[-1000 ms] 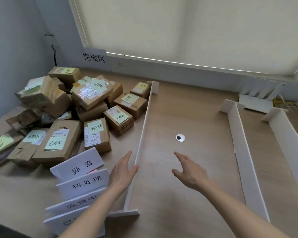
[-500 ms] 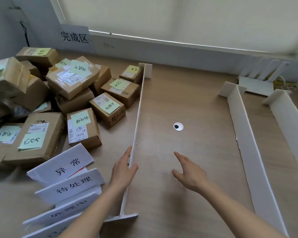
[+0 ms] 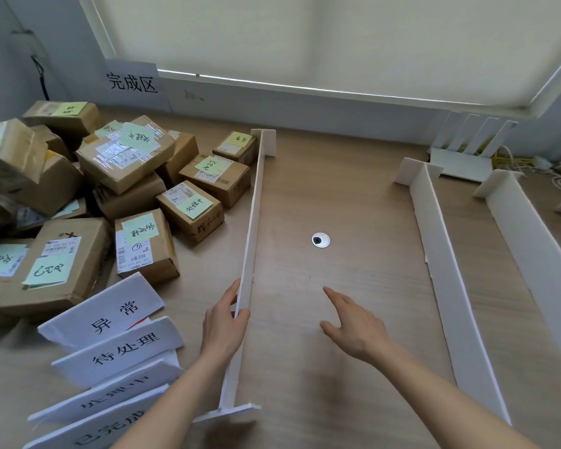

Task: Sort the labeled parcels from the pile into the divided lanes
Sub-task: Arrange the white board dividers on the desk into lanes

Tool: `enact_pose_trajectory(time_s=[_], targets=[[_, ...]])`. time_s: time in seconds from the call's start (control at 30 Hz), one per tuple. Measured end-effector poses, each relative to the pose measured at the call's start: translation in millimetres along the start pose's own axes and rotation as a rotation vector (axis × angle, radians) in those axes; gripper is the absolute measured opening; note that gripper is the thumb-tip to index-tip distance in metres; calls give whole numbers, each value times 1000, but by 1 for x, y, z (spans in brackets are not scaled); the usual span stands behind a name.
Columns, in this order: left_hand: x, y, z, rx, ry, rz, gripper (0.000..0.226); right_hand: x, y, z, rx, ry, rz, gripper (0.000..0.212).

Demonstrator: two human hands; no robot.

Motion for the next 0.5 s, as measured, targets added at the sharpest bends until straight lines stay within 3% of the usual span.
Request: enact_pose_trajectory(time_s=[0.2,0.5], targets=[[-27,-3,-18,16,29,-62,60,-36,-14,-10,1,15,-42,73],[-88,-16,-46,11,110,-12,62,-118,-45,-10,-3,74,-143,73]])
Point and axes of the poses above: each hand's wrist, its own x-axis towards the middle knuckle, its own y-axis out of the palm, z = x × y, the point moved 6 cm from there along x, towards the middle knuckle, and after that the axes turned 4 degrees about -y, right-handed, at the moved point
